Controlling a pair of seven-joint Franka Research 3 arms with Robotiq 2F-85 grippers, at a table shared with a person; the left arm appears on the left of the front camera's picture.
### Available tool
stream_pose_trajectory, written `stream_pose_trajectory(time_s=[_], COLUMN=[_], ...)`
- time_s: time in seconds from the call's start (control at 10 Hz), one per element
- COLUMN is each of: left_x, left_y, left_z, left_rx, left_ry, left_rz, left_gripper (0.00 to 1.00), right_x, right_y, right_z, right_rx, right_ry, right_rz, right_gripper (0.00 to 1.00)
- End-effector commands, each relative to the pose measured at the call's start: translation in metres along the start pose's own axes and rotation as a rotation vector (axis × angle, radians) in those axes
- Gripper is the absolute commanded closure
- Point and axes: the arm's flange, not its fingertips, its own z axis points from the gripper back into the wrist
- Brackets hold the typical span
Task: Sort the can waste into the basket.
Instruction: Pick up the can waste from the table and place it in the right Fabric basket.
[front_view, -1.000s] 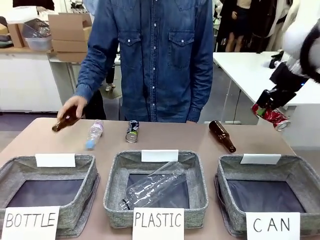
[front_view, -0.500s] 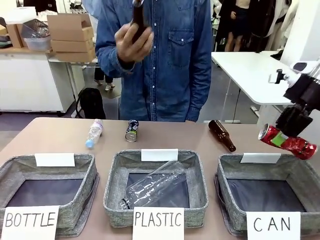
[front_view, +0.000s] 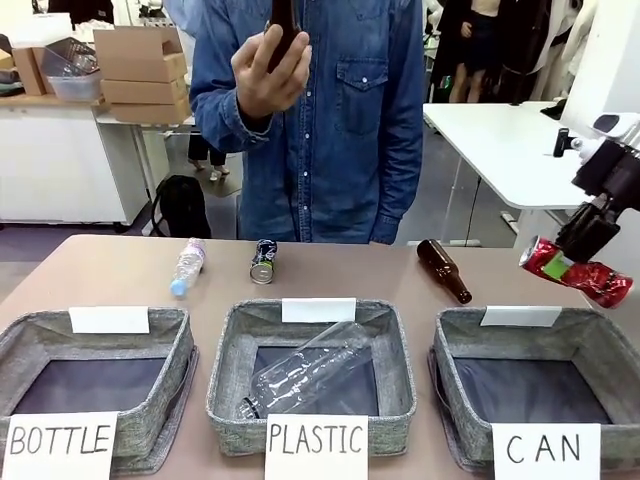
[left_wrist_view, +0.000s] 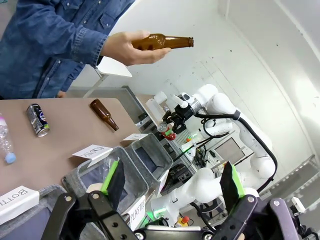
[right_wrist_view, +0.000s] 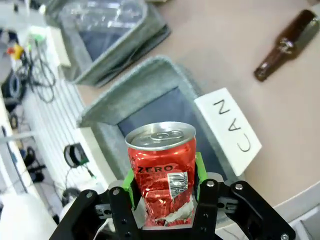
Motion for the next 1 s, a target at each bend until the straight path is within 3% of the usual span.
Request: stream_pose_trajectory(time_s=[0.0, 0.2, 0.5, 0.6, 0.7, 0.9], left_x=[0.002, 0.002, 0.002, 0.002, 0.002, 0.002], left_y=[-0.001, -0.001, -0.001, -0.001, -0.001, -0.001], left_z=[-0.001, -0.001, -0.001, -0.001, -0.001, -0.001], left_rx=[-0.018, -0.018, -0.018, -0.018, -0.018, -0.018], left_ry=[-0.010, -0.010, -0.010, -0.010, -0.010, -0.010], left_rz=[-0.020, -0.020, -0.020, -0.020, -0.020, -0.020], left_gripper=[0.00, 0.00, 0.00, 0.00, 0.00, 0.00], right_x=[-0.005, -0.017, -0.014, -0.014, -0.014, -0.014], right_y=[0.040, 0.045, 0.038, 0.038, 0.038, 0.037], right_z=[-0.002, -0.003, -0.010, -0.010, -0.010, -0.010], right_rx=[-0.034, 0.054, 0.066, 0.069, 0.066, 0.064], right_ry=[0.175, 0.186, 0.188, 0.192, 0.199, 0.196], right_rz=[0.331, 0.455, 0.417, 0.415, 0.415, 0.410], right_gripper=[0.53, 0.53, 0.53, 0.15, 0.00, 0.00])
